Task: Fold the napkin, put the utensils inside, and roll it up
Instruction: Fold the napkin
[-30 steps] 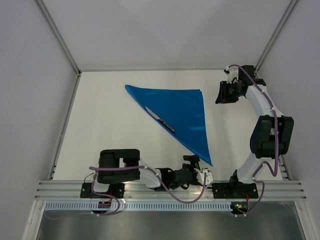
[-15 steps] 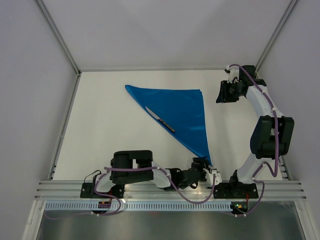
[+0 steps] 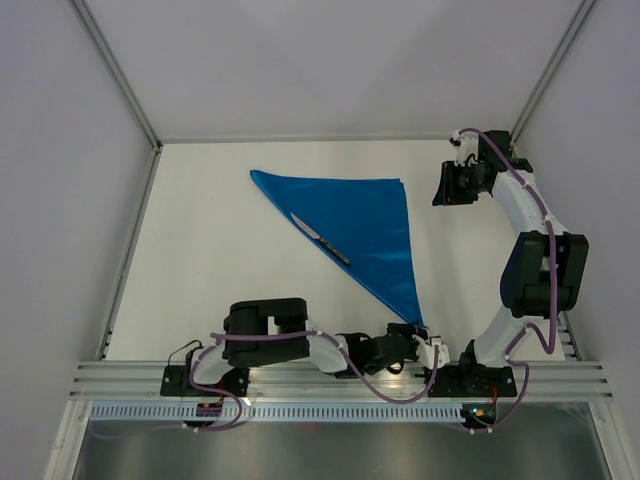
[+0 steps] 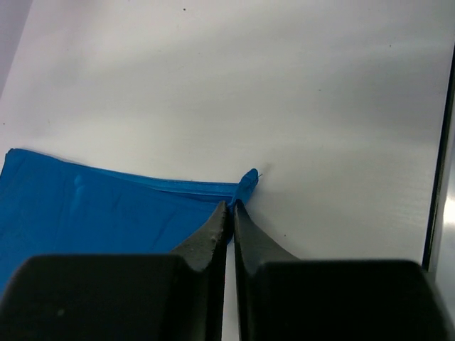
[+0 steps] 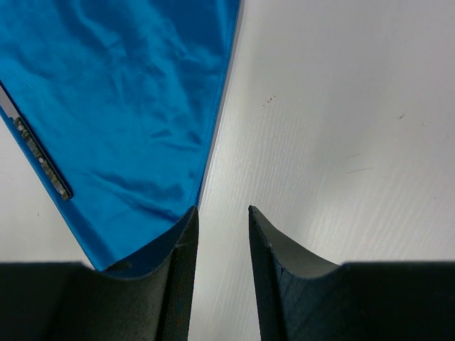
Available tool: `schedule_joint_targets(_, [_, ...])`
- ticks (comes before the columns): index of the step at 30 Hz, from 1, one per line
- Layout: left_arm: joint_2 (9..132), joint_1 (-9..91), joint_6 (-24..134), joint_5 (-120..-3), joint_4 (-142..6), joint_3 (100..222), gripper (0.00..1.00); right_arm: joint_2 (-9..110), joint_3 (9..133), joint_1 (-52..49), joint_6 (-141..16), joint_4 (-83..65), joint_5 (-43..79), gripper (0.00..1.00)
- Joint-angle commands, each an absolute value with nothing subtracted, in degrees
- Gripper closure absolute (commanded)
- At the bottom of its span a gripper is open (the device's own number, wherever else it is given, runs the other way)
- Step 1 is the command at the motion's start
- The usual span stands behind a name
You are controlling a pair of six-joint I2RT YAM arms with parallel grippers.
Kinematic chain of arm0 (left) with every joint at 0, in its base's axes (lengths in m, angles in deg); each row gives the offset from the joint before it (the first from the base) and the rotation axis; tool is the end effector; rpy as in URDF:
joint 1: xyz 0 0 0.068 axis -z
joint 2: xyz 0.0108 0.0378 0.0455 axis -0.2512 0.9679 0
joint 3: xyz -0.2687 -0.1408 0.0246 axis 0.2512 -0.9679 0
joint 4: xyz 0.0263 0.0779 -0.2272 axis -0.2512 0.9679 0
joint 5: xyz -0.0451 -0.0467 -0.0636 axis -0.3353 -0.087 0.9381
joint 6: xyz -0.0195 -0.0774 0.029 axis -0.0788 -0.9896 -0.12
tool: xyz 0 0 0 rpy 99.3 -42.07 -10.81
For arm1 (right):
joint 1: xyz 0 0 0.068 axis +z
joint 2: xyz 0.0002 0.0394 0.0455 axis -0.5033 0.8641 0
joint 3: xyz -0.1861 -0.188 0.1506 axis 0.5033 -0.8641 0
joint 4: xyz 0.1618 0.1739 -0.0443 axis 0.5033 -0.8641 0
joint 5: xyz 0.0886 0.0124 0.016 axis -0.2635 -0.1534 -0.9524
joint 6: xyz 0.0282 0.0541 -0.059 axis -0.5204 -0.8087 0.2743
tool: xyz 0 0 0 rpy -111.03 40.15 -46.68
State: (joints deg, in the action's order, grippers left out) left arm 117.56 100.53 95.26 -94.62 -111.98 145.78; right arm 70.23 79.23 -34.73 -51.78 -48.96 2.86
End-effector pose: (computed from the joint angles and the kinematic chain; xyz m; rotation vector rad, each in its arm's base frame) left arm 0.0636 -0.4558 0.1378 1.4125 1.2527 -0.2715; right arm 0.3841 -0.0009 0.2760 -0.1389 2.5164 0.4570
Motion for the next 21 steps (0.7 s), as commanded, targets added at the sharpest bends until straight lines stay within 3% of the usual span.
schedule_joint_targets(1, [117.9, 100.0, 94.7, -93.9, -110.1, 149.0, 0.92, 67.7, 78.6, -35.1, -52.2, -47.5, 3.4, 0.6])
schedule_joint_targets(2, [117.7, 99.9, 94.4, -93.7, -109.9, 149.2, 0.98, 67.7, 78.7, -35.0, -52.2, -47.5, 3.4, 0.6])
schedule_joint_targets(9, [112.8, 95.9, 84.3, -92.2, -104.5, 150.6, 0.98, 67.9, 78.7, -35.0, -52.3, -47.6, 3.3, 0.6])
schedule_joint_targets(21, [99.6, 75.7, 53.6, -80.6, -95.0, 147.8, 0.98, 67.8, 78.8, -35.0, -52.2, -47.6, 3.1, 0.6])
